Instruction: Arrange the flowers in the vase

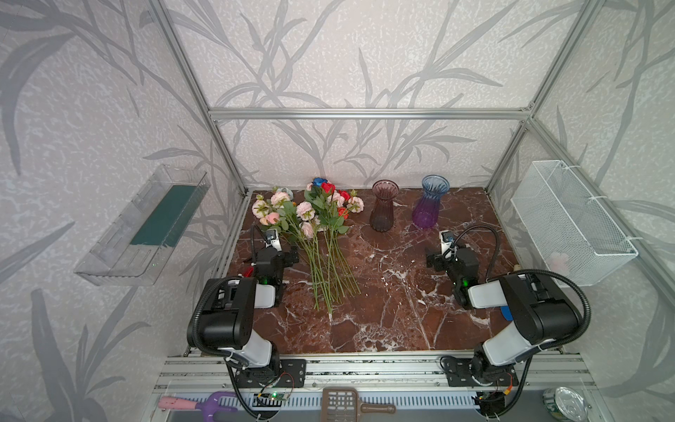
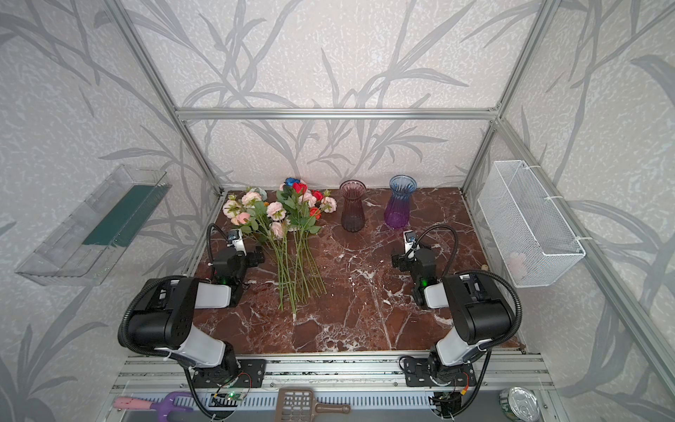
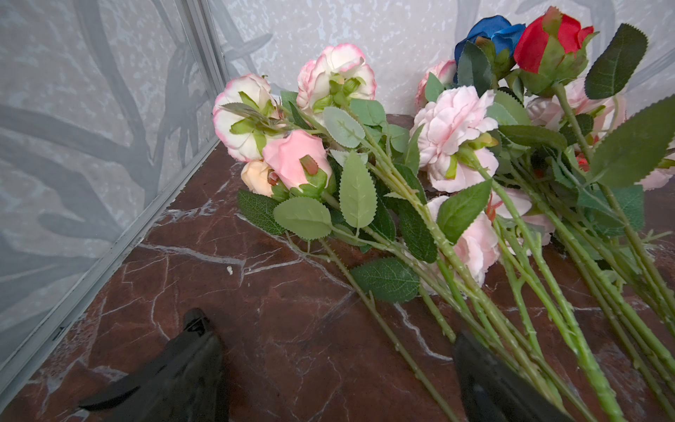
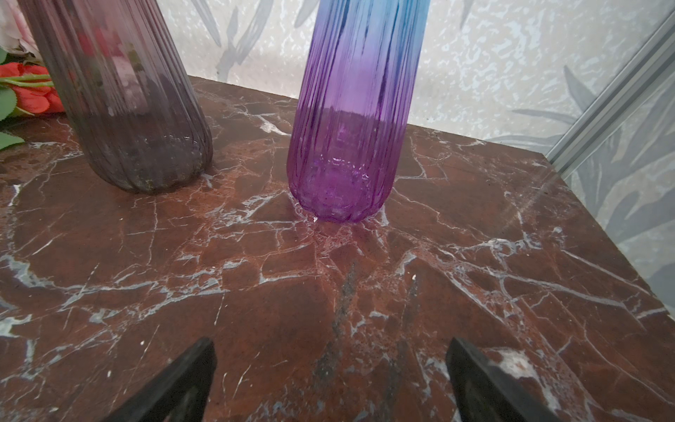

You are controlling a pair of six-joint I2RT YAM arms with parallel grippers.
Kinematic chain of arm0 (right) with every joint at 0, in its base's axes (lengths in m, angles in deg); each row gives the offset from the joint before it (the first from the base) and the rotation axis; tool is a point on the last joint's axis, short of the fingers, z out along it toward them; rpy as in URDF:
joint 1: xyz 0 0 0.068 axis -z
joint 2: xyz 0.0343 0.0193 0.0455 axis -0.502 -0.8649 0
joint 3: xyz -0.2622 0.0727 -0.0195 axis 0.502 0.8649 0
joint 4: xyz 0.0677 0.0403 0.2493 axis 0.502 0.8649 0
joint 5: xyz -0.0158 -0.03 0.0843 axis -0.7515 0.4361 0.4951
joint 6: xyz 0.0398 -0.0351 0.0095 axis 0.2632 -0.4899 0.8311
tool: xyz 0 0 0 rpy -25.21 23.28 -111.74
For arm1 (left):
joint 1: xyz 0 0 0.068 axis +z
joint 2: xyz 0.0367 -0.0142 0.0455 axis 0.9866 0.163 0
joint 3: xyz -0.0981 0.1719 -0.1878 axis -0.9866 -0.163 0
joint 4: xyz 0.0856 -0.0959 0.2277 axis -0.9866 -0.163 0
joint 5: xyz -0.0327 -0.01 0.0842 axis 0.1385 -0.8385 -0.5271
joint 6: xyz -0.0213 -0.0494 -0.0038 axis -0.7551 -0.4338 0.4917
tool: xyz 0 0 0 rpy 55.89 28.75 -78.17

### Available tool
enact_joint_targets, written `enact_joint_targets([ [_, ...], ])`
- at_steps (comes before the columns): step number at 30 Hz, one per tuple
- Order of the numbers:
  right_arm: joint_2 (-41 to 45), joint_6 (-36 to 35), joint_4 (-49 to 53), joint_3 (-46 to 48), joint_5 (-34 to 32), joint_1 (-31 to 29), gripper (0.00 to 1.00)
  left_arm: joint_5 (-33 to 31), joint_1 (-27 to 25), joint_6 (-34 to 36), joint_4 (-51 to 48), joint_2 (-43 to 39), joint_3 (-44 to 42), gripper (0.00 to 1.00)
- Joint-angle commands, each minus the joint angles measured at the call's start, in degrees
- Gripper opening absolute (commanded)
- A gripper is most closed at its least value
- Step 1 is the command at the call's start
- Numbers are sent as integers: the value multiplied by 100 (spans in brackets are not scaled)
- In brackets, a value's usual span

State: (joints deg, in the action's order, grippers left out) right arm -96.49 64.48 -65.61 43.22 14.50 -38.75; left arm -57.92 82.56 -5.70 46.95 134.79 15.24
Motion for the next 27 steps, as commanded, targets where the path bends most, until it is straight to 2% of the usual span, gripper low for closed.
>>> enact_joint_targets([
  [1,106,-33,-177,44,0,1,99,22,13,67,45,46,67,99],
  [5,111,-21,-129,22,42,17,99,32,13,57,31,47,67,99],
  [9,141,342,174,-115,813,483,99,48,22,45,34,46,71,99],
  [11,151,398,240,-131,589,484,99,88,62,-22,-6,37,80,99],
  [18,149,405,175,-106,495,471,99,-57,58,-25,37,46,62,99],
  [20,343,421,256,-75,78,353,99,-111,19,-4,97,17,27,99],
  [23,985,236,970,-158,-187,139,99,-327,-86,73,-195,-492,-31,99],
  [25,1474,263,1523,-221,-518,-41,99,-440,-102,54,-957,-1084,126,99],
  [27,1974,375,2475,-395,-558,-200,99,-469,-99,-28,-1709,-1758,264,99],
])
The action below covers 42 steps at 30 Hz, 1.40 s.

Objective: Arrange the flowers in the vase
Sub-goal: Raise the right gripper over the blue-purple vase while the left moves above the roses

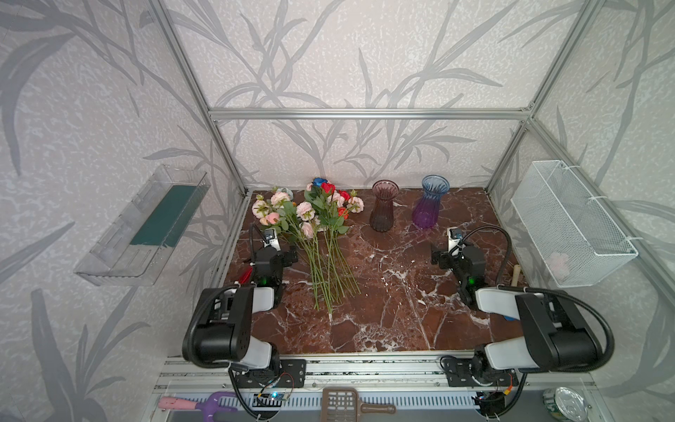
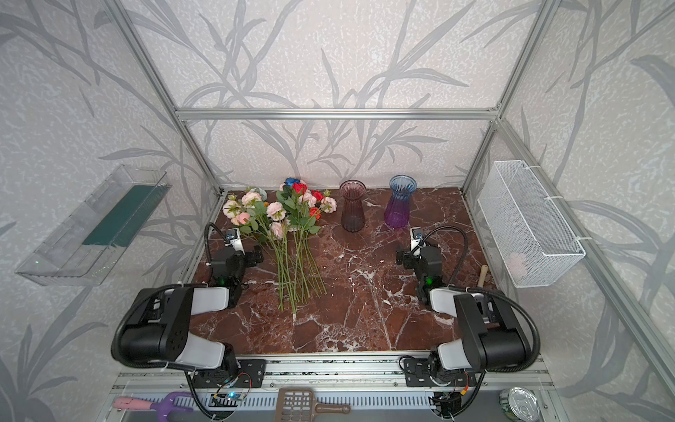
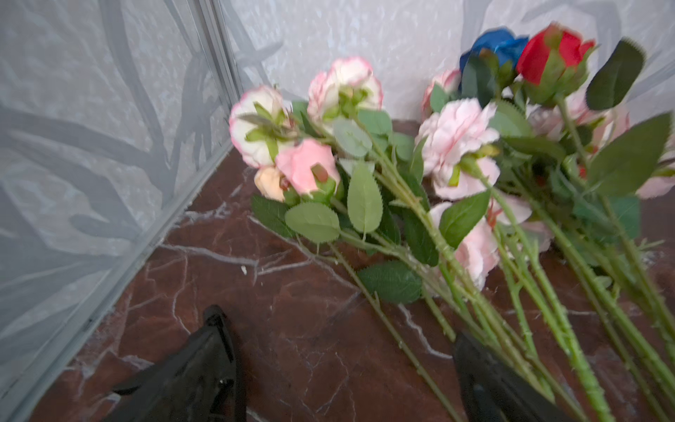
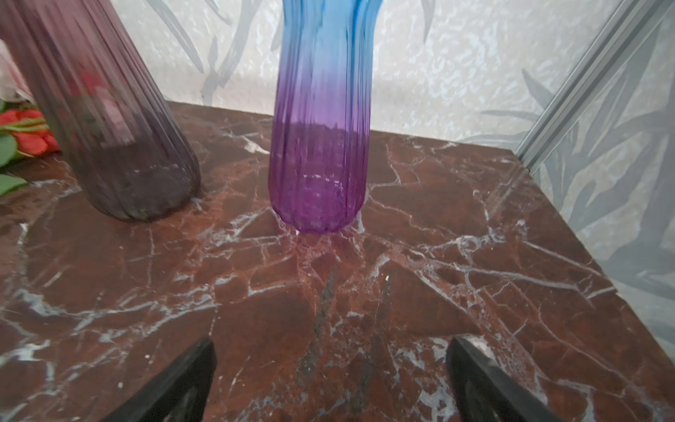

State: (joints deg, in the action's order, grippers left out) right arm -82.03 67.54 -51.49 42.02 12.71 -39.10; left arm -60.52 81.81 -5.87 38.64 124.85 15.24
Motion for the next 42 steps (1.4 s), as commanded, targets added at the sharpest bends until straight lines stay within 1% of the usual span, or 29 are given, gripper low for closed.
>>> enact_joint_targets([
  [1,747,89,1554,-438,-400,-264,99,-188,-30,-18,-1276,-1165,360,99],
  [2,952,217,2132,-652,-647,-429,99,-146,-30,-69,-1729,-1558,497,99],
  [4,1254,641,3373,-1242,-1403,-777,99,-111,-24,-269,-2658,-2170,928,99],
  [5,1354,942,4140,-1646,-1742,-961,99,-139,-26,-514,-3162,-2387,1243,99],
  [6,1426,1154,4740,-2002,-1850,-1075,99,-290,-26,-881,-3681,-2519,1566,99],
  [7,1480,1319,5416,-2388,-1747,-1136,99,-586,-25,-1519,-4504,-2598,2047,99],
  [8,1527,1477,5924,-2731,-1472,-1137,99,-798,3,-2083,-5450,-2582,2576,99],
  [9,1575,1511,6173,-2937,-1242,-1133,99,-731,35,-2269,-6139,-2510,3042,99],
  [10,1654,1760,6266,-3095,-1059,-1126,99,-399,56,-2156,-6775,-2403,3539,99],
  [11,1764,2311,6366,-3185,-1053,-1098,99,-62,57,-1881,-7182,-2289,3904,99],
  [12,1924,2790,6366,-3187,-864,-1006,99,-60,64,-1990,-7383,-2227,4098,99],
  [13,2075,3083,6248,-3115,-625,-911,99,-195,57,-2296,-7401,-2239,4130,99],
  [15,2237,3313,5846,-3034,210,-602,99,-578,82,-3057,-7123,-2426,3870,99],
  [16,2132,3463,6097,-3280,383,-475,85,-471,135,-3179,-6795,-2552,3705,99],
  [18,1769,3404,6836,-3941,465,-404,73,24,192,-3124,-6368,-2637,3605,99],
  [19,1508,3323,7322,-4355,446,-402,64,171,190,-3194,-6292,-2569,3655,99],
  [21,1052,3173,7995,-5029,474,-393,51,394,196,-3425,-6299,-2281,3868,99],
  [22,846,3073,8257,-5355,454,-397,48,544,195,-3556,-6358,-2058,4038,99],
  [24,476,2932,8571,-5828,300,-395,48,917,193,-3755,-6462,-1595,4398,95],
  [25,294,2864,8699,-6067,214,-379,48,1244,194,-3723,-6416,-1338,4557,94],
  [27,-97,2767,8907,-6537,155,-323,50,1781,172,-3793,-6326,-872,4862,87],
  [29,-472,2814,9011,-6952,338,-161,52,2251,135,-3883,-6409,-374,5246,79],
  [32,-1053,2874,9115,-7550,619,8,55,2862,-5,-3907,-6464,129,5598,74],
  [34,-1376,2846,9168,-7910,706,61,56,3204,-143,-3907,-6442,265,5556,72],
  [35,-1534,2857,9177,-8060,721,100,58,3278,-217,-3927,-6377,269,5424,71],
  [38,-1962,2921,9293,-8528,859,259,57,3342,-446,-4029,-6093,188,5050,71],
  [42,-2645,2939,9595,-9207,904,395,57,3347,-689,-3898,-6213,177,5051,71],
])
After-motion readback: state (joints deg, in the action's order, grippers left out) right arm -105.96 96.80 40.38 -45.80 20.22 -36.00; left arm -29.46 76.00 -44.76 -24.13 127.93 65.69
